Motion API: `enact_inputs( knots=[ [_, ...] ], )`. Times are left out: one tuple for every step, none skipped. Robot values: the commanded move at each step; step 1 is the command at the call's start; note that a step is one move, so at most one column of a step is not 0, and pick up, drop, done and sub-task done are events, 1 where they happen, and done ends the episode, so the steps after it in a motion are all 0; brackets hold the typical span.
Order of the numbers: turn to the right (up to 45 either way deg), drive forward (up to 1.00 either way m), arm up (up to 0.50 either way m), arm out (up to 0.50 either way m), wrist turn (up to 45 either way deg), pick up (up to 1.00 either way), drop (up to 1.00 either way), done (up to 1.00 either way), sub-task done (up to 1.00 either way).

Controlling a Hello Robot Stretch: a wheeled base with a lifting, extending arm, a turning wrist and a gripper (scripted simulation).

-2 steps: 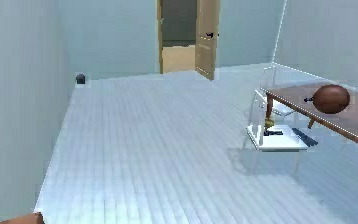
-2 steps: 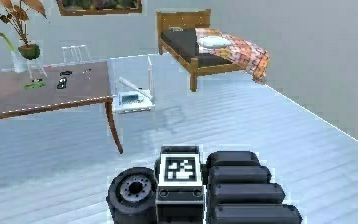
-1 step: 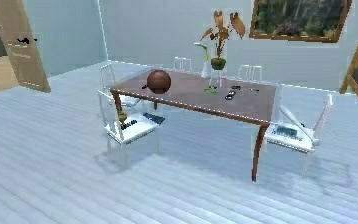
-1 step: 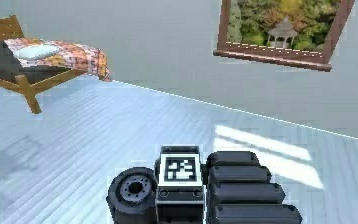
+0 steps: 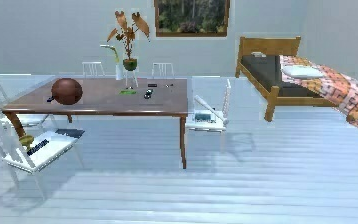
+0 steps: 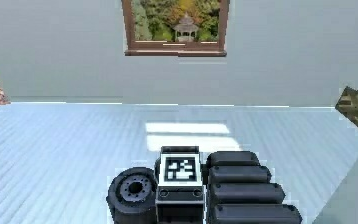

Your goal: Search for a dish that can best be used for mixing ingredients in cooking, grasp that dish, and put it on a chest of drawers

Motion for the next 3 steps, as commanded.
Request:
enact_inputs(
  knots=[
    [0.0,0.30,0.00,0.00,0.0,0.00,0.00,0.00,0.00],
    [-45.0,0.00,0.00,0.00,0.0,0.00,0.00,0.00,0.00],
    [-36.0,0.00,0.00,0.00,0.0,0.00,0.00,0.00,0.00]
  ],
)
